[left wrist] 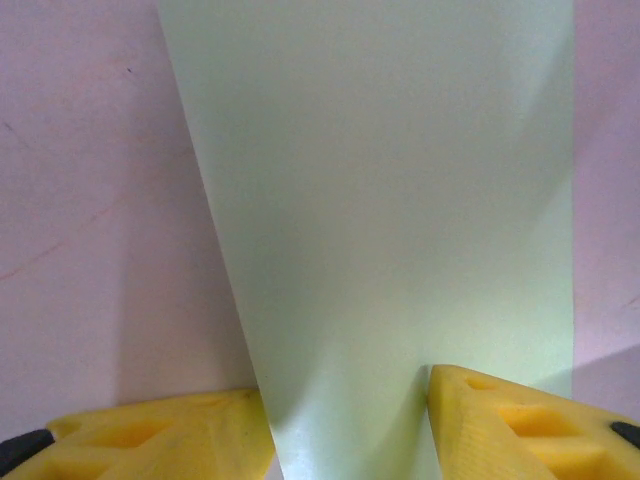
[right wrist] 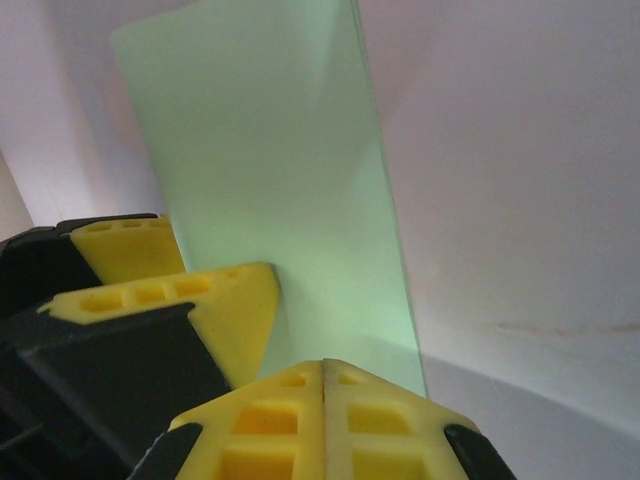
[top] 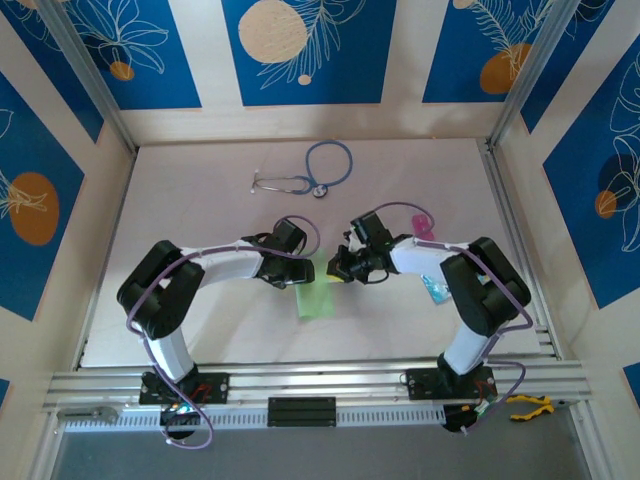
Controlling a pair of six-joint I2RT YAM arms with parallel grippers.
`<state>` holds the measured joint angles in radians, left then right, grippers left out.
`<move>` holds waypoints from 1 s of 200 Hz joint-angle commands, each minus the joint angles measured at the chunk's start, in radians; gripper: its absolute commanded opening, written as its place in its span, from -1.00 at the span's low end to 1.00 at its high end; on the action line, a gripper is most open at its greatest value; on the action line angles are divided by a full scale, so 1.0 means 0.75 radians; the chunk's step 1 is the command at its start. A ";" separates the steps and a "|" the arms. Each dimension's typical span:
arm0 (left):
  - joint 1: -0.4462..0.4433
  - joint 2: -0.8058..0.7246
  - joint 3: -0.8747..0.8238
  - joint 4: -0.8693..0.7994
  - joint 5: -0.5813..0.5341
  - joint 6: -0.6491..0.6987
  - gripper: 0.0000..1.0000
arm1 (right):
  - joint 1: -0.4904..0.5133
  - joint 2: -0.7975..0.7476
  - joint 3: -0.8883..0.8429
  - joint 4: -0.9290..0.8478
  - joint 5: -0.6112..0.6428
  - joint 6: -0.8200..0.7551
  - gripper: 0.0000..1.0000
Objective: Fold a paper plane with a square sheet of paper (pick it up from the middle)
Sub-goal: Hold the square sheet of paper at the center of the table.
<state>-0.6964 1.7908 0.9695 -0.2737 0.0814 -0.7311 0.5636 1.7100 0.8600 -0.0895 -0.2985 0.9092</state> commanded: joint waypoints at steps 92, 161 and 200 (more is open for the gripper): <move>0.006 0.216 -0.111 0.029 -0.033 0.014 0.12 | 0.062 0.180 0.156 -0.039 -0.058 -0.090 -1.00; 0.007 0.213 -0.117 0.036 -0.035 0.009 0.12 | 0.075 0.248 0.157 -0.114 -0.042 -0.133 -1.00; 0.007 0.197 -0.114 0.044 -0.023 0.000 0.12 | 0.104 0.285 0.145 -0.233 0.099 -0.170 -1.00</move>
<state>-0.6960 1.7916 0.9630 -0.2707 0.0841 -0.7311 0.6121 1.8732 0.9775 -0.1368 -0.3065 0.8154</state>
